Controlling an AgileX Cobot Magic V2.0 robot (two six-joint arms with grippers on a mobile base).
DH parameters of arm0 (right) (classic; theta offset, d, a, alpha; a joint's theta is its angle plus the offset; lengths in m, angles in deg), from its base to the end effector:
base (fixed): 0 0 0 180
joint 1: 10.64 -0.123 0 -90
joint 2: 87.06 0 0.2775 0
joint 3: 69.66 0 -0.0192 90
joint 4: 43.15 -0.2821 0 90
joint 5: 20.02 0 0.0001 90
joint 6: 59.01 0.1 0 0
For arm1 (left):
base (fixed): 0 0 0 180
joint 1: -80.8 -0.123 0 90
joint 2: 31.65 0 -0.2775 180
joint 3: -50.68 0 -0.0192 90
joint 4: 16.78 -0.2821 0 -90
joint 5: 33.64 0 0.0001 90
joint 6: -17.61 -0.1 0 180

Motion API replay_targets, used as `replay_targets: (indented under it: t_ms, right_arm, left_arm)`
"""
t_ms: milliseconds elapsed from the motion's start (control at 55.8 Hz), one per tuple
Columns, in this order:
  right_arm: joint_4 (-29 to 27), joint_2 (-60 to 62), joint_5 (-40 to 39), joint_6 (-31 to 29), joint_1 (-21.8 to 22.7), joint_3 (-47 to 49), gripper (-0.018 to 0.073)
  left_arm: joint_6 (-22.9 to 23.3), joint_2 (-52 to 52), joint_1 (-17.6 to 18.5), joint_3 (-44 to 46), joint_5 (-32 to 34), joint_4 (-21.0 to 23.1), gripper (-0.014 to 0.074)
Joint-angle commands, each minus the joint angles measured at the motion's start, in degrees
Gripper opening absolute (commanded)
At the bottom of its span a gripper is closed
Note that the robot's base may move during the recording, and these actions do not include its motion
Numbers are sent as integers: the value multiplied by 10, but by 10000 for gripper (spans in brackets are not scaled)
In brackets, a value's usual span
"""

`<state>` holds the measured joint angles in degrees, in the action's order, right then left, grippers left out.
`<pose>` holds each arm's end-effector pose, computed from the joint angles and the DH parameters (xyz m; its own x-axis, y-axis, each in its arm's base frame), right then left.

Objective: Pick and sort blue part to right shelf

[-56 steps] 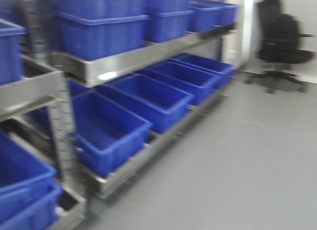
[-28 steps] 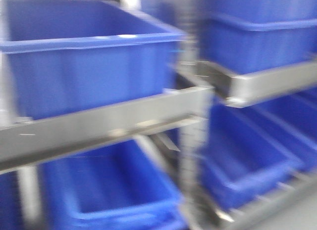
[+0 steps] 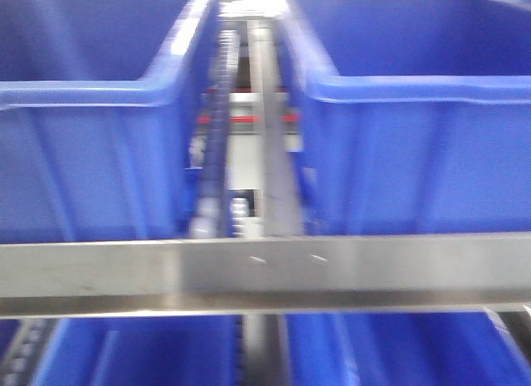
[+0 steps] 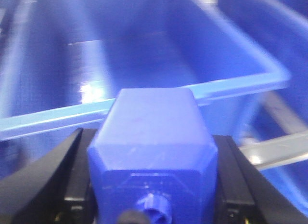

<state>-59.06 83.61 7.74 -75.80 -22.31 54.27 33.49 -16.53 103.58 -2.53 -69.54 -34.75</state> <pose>0.0697 0.0275 0.2989 -0.0234 -0.0514 -0.9984 -0.3270 0.9441 -0.0409 0.0836 -0.0154 0.2954 -0.2099 0.0666 -0.9755 0.2140 0.9766 0.0206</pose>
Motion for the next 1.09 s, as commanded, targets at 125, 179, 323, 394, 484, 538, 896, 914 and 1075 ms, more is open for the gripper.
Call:
replay_targets:
  t_ms: [125, 179, 323, 394, 484, 538, 896, 914, 1075]
  right_arm:
    - [-7, -9, -51, -1, 2, 15, 280]
    - [-7, -9, -51, -1, 2, 15, 280]
    - [-7, -9, -51, -1, 2, 15, 280]
    - [-7, -9, -51, -1, 2, 15, 280]
    - [-7, -9, -51, -1, 2, 15, 280]
    - [-7, -9, -51, -1, 2, 15, 280]
    - [-7, -9, -51, -1, 2, 15, 280]
    - [-7, -9, -51, -1, 2, 15, 280]
    - [-7, -9, -51, -1, 2, 15, 280]
  left_arm:
    - [4, 7, 5, 17, 50, -7, 316]
    - [4, 7, 5, 17, 50, -7, 316]
    - [4, 7, 5, 17, 50, -7, 316]
    - [4, 7, 5, 17, 50, -7, 316]
    - [4, 7, 5, 17, 50, -7, 316]
    - [4, 7, 5, 17, 50, -7, 316]
    - [4, 7, 5, 17, 50, -7, 316]
    - [4, 7, 5, 17, 50, -7, 316]
    - [4, 7, 5, 17, 50, -7, 316]
